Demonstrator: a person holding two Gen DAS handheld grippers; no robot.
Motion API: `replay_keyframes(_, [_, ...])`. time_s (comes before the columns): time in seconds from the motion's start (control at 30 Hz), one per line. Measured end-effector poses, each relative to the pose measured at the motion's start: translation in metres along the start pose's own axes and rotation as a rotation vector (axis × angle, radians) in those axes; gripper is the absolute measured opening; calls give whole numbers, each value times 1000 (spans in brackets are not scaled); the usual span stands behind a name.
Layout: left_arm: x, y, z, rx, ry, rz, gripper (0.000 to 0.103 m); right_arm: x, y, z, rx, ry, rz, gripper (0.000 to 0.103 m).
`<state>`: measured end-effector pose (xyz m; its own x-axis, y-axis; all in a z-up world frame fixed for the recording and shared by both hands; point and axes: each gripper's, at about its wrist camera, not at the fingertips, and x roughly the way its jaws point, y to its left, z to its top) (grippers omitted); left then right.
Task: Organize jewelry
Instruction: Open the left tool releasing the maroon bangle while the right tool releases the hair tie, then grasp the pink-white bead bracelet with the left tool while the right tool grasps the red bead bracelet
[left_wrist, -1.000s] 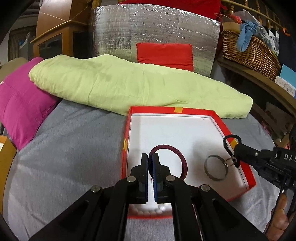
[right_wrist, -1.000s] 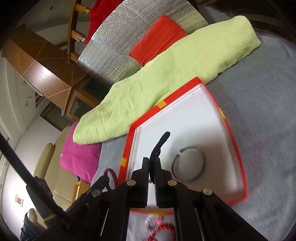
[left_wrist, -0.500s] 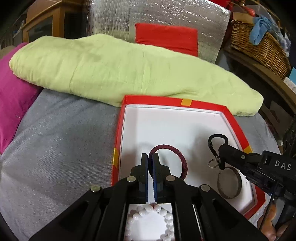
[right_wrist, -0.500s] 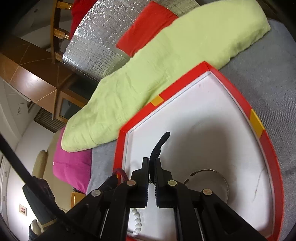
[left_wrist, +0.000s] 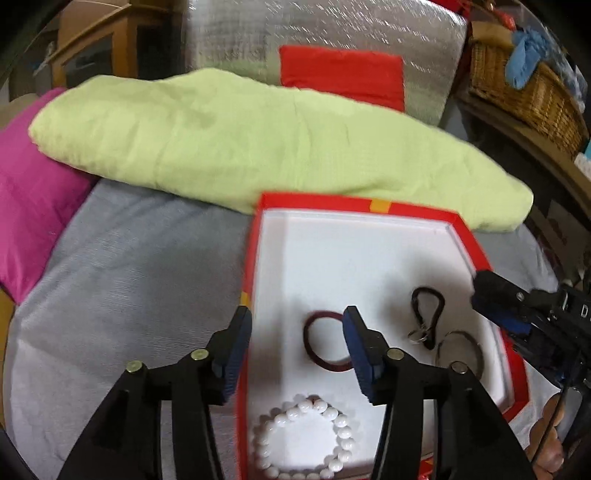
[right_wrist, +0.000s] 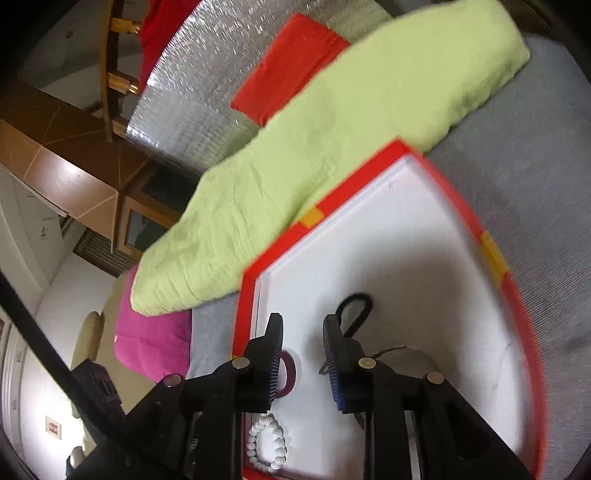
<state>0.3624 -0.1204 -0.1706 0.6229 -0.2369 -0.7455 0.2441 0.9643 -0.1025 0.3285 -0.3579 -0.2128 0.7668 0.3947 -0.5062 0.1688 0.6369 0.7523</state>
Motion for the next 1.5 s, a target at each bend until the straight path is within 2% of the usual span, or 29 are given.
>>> replay_keyframes(0.2, [-45, 8, -2, -21, -41, 45, 58, -34, 10, -2, -65, -9, -17, 25])
replay_keyframes(0.3, [-78, 13, -16, -36, -89, 55, 65, -50, 17, -13, -125, 23, -40, 25])
replay_keyframes(0.37, [-97, 19, -31, -47, -108, 67, 67, -61, 22, -24, -169, 43, -68, 25])
replay_keyframes(0.43, [-107, 26, -45, -62, -104, 76, 67, -70, 26, -36, -202, 53, -78, 25])
replay_keyframes(0.5, [-117, 34, -65, -72, -79, 83, 67, -83, 29, -50, -234, 59, -92, 38])
replay_keyframes(0.57, [-127, 40, -82, -68, -72, 98, 67, -95, 31, -66, -261, 58, -101, 44])
replay_keyframes(0.7, [-141, 52, -122, -40, -36, 117, 67, -120, 29, -96, -251, 86, -94, 44])
replay_keyframes(0.87, [-158, 79, -146, -71, -27, 144, 67, -145, 27, -116, -249, 85, -95, 44])
replay_keyframes(1.0, [-157, 87, -161, -97, -1, 101, 67, -153, 11, -123, -225, 124, -107, 44])
replay_keyframes(1.03, [-155, 82, -162, -77, 1, 78, 67, -152, 5, -124, -214, 144, -111, 44])
replay_keyframes(1.13, [-147, 66, -162, -13, 3, 74, 67, -146, -8, -122, -185, 185, -101, 44])
replay_keyframes(1.23, [-141, 40, -161, 31, 5, 8, 67, -137, -17, -120, -147, 222, -92, 43])
replay_keyframes(1.33, [-136, 21, -159, 78, -5, -2, 67, -126, -15, -119, -137, 242, -72, 42])
replay_keyframes(1.43, [-125, 14, -154, 75, 16, -14, 67, -113, -6, -122, -170, 248, -83, 34])
replay_keyframes(1.5, [-120, 14, -151, 53, 25, -38, 67, -101, -1, -125, -197, 257, -122, 31])
